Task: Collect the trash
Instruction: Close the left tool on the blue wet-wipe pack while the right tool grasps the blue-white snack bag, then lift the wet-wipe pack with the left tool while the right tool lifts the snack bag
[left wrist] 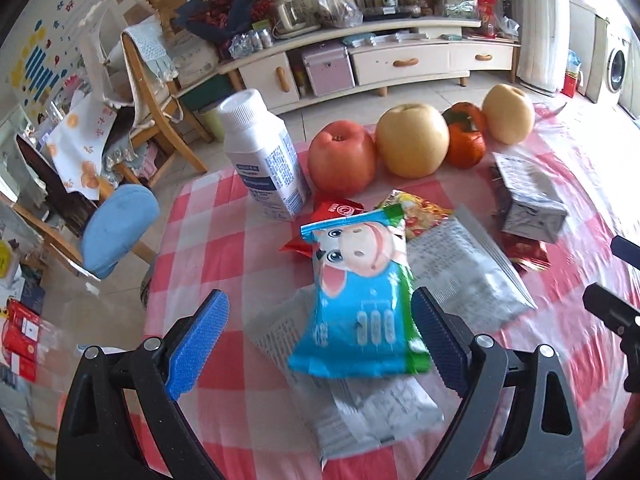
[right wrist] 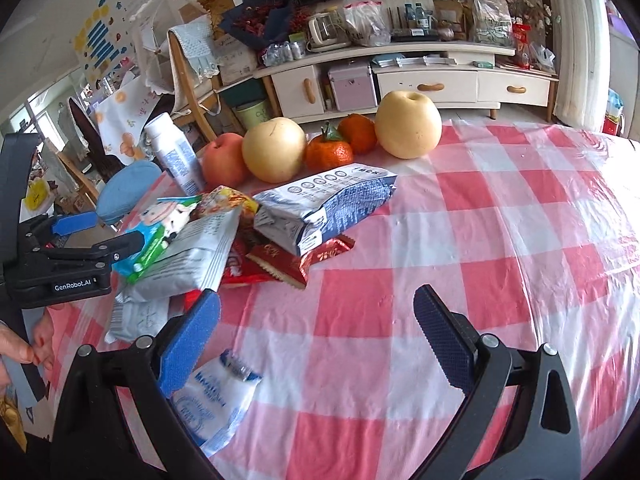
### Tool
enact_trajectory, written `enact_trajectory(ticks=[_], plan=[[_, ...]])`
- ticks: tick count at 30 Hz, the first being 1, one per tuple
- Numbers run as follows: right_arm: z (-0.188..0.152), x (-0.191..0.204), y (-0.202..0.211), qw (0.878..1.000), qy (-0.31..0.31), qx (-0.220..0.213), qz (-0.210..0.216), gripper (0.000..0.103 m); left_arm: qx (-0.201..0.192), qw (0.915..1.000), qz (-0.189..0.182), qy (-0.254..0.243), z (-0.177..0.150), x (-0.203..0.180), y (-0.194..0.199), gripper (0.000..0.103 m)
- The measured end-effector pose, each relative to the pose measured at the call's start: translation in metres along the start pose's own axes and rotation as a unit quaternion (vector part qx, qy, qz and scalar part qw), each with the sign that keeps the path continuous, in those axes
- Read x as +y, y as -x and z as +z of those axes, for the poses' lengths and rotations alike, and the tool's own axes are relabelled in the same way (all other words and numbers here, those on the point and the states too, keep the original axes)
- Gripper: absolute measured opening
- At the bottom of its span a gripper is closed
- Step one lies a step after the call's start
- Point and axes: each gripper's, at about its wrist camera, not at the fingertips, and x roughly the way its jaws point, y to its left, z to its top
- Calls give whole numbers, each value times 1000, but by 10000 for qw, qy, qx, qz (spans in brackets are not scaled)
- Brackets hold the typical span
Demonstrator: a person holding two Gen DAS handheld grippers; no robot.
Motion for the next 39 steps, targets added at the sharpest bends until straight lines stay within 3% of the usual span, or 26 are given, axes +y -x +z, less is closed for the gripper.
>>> enact_trajectory(ticks=[8, 12, 13, 17, 20, 27, 32, 39], plan=[[27, -20, -28, 9980, -461, 49, 424, 98, 94, 9998, -121, -87, 13, -8, -20, 91], [46, -28, -38, 9934, -931, 135, 662, 98, 225, 9995, -197, 73, 14, -8, -34, 81], [50, -29, -41, 9927, -1020, 179, 624, 98, 223, 9993, -227, 172, 14, -7, -35, 80], [61, -28, -48, 9918, -1156, 213, 493, 98, 347, 9945, -662, 738, 13, 1, -38, 61], [70, -26, -55, 9919, -1193, 308, 325, 98, 377, 9928, -690, 899, 10, -2, -37, 57], [70, -14, -79, 9972, -501, 540, -133, 98, 434, 9907, -832, 989, 4, -13, -30, 52], [62, -19, -88, 9948, 275, 852, -475, 98, 540, 9872, -1172, 937, -2, -29, -20, 52], [54, -40, -83, 9937, 395, 914, -506, 95, 546, 9854, -1305, 950, -8, -36, -16, 52]])
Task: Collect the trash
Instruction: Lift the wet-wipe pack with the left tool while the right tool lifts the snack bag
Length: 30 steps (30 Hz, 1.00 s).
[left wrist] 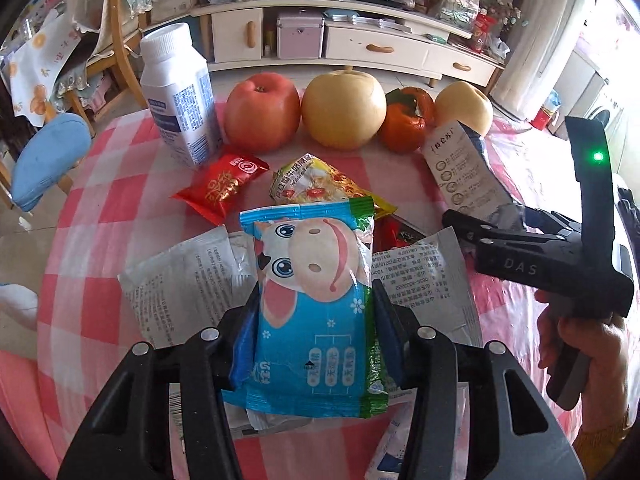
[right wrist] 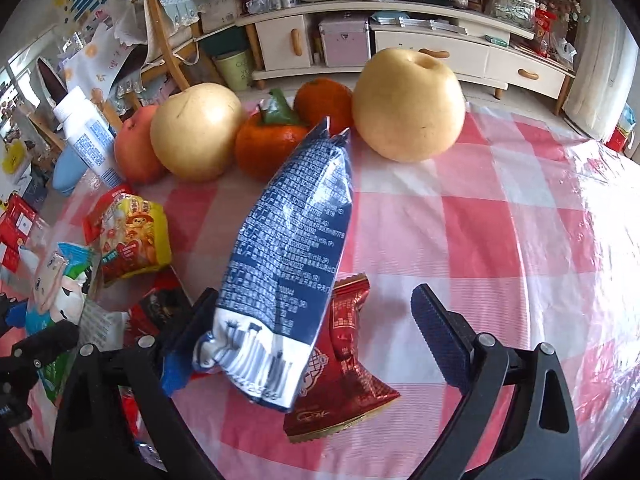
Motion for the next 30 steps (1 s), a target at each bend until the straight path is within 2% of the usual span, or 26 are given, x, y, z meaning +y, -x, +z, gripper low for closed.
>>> enact_trajectory(ticks=[12, 13, 14, 15, 19, 21, 22, 25, 30], plan=[[-2, 14, 0, 9987, 329, -321, -220, 95, -102, 9999, 9, 81, 0, 2, -1, 52], [-3, 17, 0, 9986, 352, -339, -216, 93, -101, 9999, 6, 95, 0, 2, -1, 52], [-4, 17, -1, 9988, 368, -299, -131, 78, -100, 9999, 10, 103, -1, 2, -1, 52], [-4, 17, -1, 9987, 368, -323, -140, 73, -101, 9999, 19, 104, -1, 2, -1, 52], [-4, 16, 4, 9985, 369, -397, -109, 67, -65, 9999, 31, 86, -3, 0, 1, 50], [-5, 14, 8, 9987, 342, -370, 30, 54, -32, 10000, -21, 89, -5, 0, 2, 49], [-7, 14, 9, 9988, 342, -336, 65, 50, -25, 10000, -30, 80, -6, 0, 2, 49], [-13, 17, 14, 9985, 439, -328, 50, 49, 5, 9999, -89, 78, -10, 0, 4, 49], [-21, 15, 21, 9986, 278, -294, 332, 47, 45, 9998, -197, 82, -17, -2, 6, 48]])
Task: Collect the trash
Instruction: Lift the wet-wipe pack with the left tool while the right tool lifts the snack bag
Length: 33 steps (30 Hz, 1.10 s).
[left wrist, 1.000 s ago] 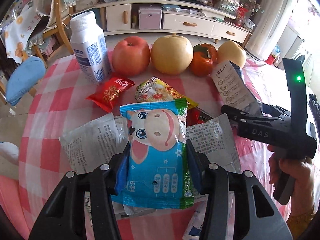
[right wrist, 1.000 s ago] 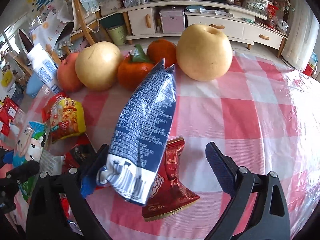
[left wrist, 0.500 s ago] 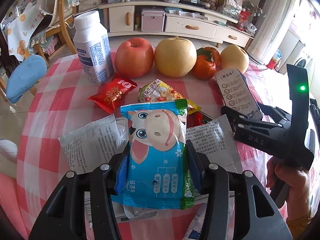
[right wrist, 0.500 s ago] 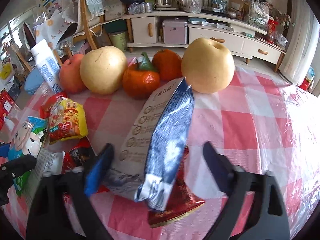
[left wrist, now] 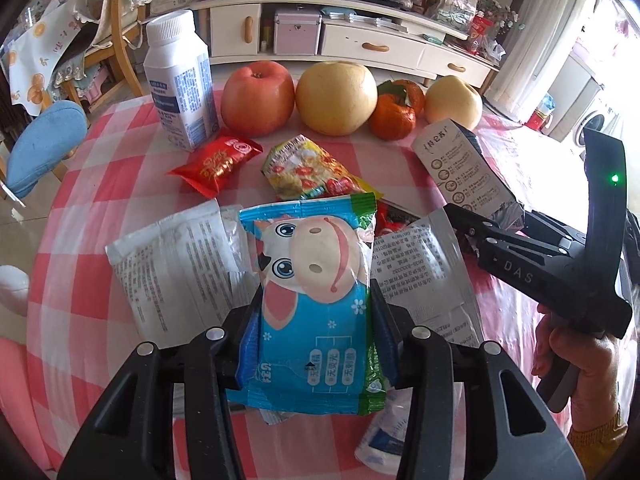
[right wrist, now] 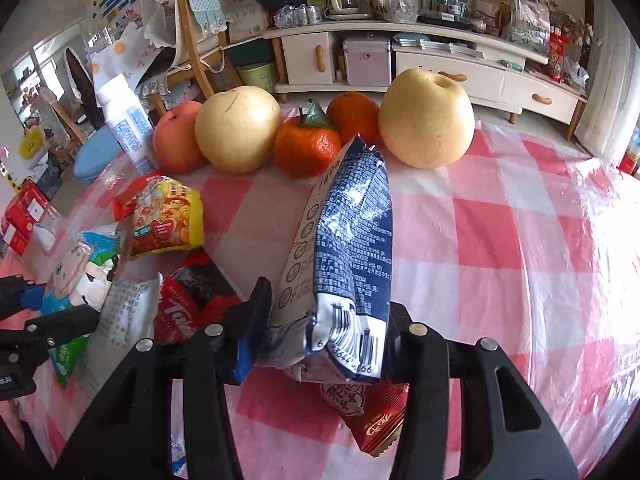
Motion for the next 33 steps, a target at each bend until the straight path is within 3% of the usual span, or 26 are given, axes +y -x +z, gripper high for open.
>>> enact_trajectory(ticks=[7, 9, 17, 33], plan=[[-11, -5, 17, 9990, -332, -80, 284, 40, -25, 9999, -162, 23, -8, 1, 7, 46], [-16, -2, 21, 9991, -336, -92, 240, 30, -34, 9998, -203, 38, -12, 1, 9, 46], [-33, 5, 41, 9983, -488, -280, 177, 30, -174, 9988, -428, 146, -21, 8, 25, 44], [-72, 43, 112, 9913, -857, -810, 577, 30, -401, 9963, -742, 183, -48, 28, 59, 44]])
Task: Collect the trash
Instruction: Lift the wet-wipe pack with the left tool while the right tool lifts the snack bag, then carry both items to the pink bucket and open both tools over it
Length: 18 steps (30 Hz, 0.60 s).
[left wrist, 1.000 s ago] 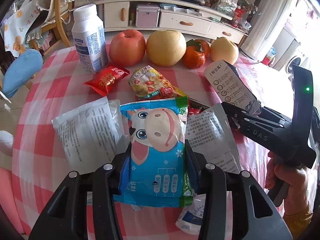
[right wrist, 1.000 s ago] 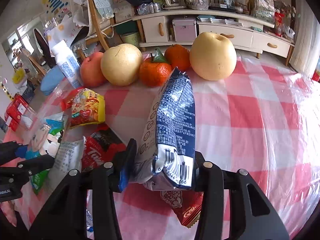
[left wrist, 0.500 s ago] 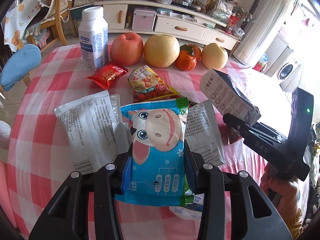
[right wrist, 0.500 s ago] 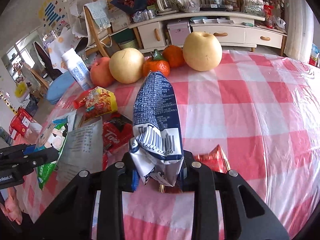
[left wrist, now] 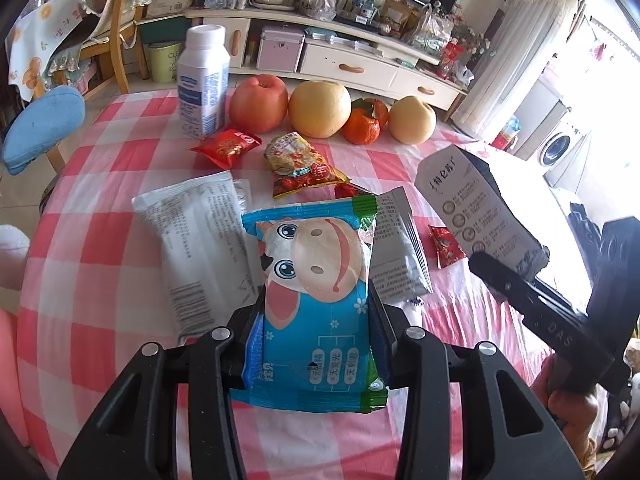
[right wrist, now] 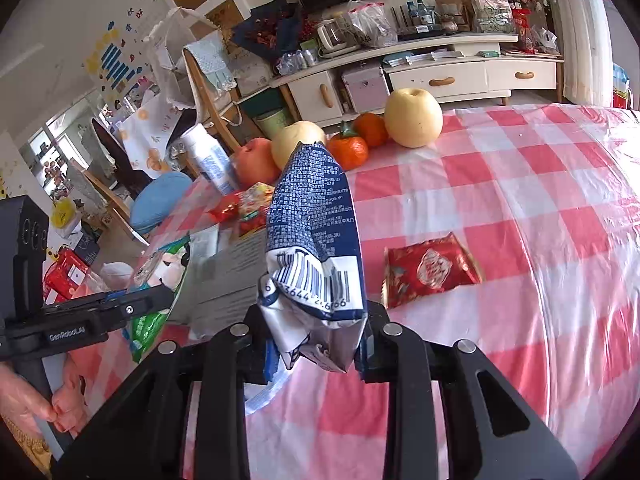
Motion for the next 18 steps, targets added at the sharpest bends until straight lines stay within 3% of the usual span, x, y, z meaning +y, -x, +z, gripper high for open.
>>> enact_trajectory(ticks=[10, 18], plan=[[-21, 63, 14, 9990, 428, -21, 160, 30, -232, 9992, 96, 318, -17, 44, 39, 44], [-41, 148, 6, 9915, 1143, 161, 594, 30, -587, 9940, 287, 880, -26, 106, 84, 44]])
